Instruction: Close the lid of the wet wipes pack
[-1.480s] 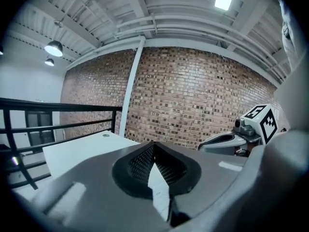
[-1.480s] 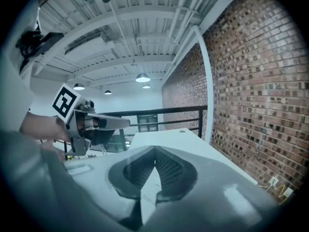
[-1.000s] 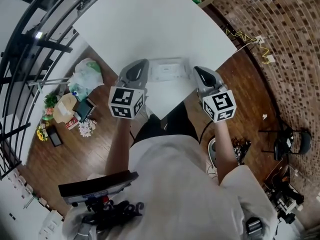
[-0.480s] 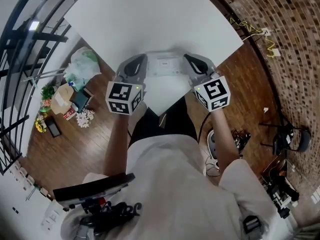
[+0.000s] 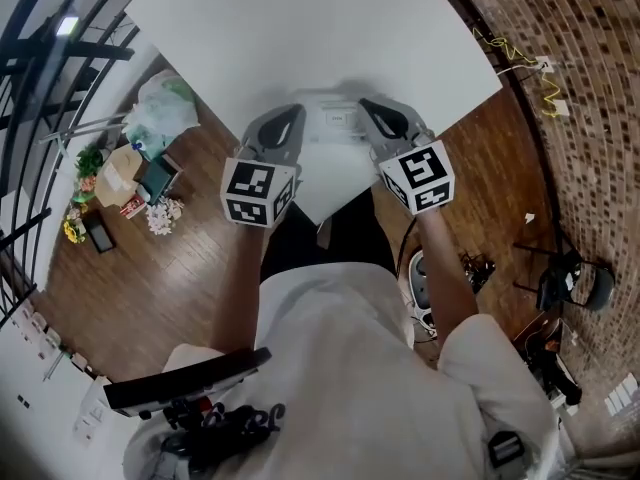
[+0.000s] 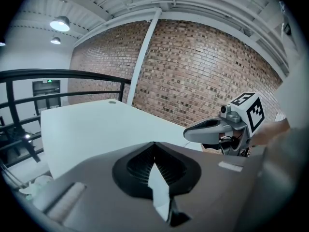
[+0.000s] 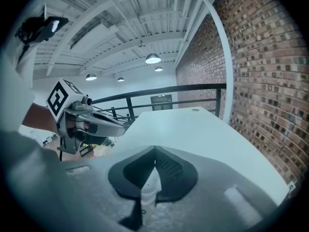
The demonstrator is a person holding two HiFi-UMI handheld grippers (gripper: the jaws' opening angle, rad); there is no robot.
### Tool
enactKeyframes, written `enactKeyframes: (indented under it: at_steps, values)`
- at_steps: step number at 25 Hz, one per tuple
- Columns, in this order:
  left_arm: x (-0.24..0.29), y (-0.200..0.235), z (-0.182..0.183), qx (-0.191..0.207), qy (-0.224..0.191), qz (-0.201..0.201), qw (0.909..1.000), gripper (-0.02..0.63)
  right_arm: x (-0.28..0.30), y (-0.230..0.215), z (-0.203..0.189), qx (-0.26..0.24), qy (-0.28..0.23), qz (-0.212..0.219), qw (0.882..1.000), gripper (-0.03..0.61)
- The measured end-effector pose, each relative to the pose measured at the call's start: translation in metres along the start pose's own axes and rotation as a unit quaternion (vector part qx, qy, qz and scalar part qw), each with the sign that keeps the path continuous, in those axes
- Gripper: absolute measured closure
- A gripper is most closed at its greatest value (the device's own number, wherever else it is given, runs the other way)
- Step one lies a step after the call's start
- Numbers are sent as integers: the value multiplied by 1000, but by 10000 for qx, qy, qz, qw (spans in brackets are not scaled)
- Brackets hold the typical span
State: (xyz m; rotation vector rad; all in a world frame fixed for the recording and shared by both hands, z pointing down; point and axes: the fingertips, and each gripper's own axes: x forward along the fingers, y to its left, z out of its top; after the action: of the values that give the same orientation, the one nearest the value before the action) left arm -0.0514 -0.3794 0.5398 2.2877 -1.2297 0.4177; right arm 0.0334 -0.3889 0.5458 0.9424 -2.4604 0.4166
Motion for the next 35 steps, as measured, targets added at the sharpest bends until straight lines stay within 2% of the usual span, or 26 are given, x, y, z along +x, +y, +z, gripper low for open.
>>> enactKeyframes:
  at_steps: [15, 19, 35]
  values:
    - [0, 6, -13, -102, 53, 73, 9999, 597, 10, 36, -43, 144, 524, 218, 9983, 588]
    - [2, 1, -16, 70, 116, 10, 9999, 597, 14, 39, -47, 170, 581, 239, 9979, 588]
    - [8, -6, -29, 59, 232, -112, 9997, 597, 14, 49, -67, 236, 668, 142, 9974, 588]
